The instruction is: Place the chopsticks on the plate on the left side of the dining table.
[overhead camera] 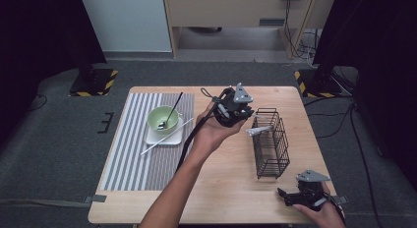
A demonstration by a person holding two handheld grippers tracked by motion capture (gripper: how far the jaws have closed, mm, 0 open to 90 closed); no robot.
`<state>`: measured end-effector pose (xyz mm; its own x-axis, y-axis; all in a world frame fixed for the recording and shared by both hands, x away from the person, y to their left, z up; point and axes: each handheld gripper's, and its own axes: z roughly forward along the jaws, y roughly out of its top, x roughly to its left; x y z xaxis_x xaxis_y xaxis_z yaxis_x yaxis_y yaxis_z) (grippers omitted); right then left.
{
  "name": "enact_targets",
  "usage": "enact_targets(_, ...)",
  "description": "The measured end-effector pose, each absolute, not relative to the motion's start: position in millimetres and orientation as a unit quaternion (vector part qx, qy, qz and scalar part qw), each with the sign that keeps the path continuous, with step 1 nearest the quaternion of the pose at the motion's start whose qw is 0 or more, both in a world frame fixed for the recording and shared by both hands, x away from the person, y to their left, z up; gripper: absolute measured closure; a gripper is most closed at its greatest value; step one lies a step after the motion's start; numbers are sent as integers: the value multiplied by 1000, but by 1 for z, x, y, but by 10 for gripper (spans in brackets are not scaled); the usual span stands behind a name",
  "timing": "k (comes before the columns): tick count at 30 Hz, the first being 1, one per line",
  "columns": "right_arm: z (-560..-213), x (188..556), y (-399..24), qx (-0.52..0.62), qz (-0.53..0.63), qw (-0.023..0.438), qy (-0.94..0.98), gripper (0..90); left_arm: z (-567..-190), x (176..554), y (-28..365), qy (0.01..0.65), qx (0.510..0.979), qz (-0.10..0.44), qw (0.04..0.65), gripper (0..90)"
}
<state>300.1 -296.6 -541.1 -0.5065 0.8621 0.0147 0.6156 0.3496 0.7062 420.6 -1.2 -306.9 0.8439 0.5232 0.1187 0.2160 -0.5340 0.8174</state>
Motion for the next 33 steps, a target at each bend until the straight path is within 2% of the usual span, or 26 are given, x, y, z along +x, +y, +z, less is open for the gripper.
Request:
enact_targets(15, -541, 300, -297, 459, 335, 186, 801, 4, -288, 418, 29, 250, 832, 196, 454, 830)
enact_targets(23, -541, 300, -297, 461, 335, 186, 800, 4, -276, 413, 38, 241, 830, 187, 467, 831)
enact_targets(33, -541, 301, -297, 460, 336, 186, 801, 6, -258, 408, 56, 253, 816, 205, 478, 831)
